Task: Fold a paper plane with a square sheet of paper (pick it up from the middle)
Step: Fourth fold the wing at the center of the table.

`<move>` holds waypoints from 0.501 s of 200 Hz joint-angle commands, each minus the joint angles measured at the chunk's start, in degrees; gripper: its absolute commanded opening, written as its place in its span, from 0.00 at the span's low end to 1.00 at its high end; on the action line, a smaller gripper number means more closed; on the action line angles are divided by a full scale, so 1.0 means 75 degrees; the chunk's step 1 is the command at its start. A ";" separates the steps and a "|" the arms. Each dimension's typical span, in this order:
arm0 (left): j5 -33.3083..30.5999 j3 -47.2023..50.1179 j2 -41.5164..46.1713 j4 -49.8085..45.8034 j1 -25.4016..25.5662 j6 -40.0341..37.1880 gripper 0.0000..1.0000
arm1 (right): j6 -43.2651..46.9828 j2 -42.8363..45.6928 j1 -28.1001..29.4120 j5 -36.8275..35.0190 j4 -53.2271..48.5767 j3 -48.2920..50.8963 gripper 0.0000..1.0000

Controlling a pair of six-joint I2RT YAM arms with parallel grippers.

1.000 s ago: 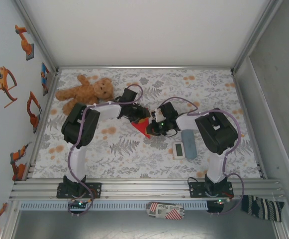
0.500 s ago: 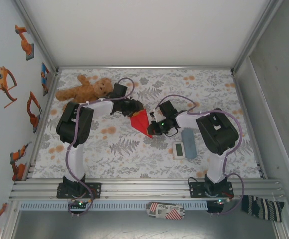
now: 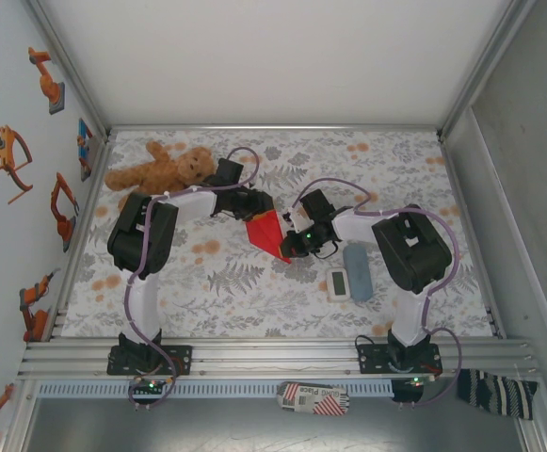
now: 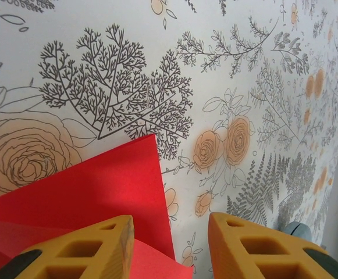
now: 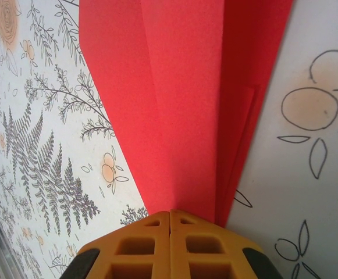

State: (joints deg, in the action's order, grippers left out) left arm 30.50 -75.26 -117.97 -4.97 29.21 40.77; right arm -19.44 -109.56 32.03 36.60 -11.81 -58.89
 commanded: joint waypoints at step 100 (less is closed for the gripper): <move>-0.0547 0.0057 -0.0662 -0.0338 -0.0034 -0.0409 0.39 | 0.0246 -0.0230 -0.0029 -0.0521 -0.1235 0.0368 0.05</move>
State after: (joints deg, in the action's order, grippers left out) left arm 29.56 -75.26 -120.16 -4.95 29.21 39.75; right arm -18.83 -109.56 31.97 36.77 -12.05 -58.89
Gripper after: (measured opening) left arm 0.393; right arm 0.050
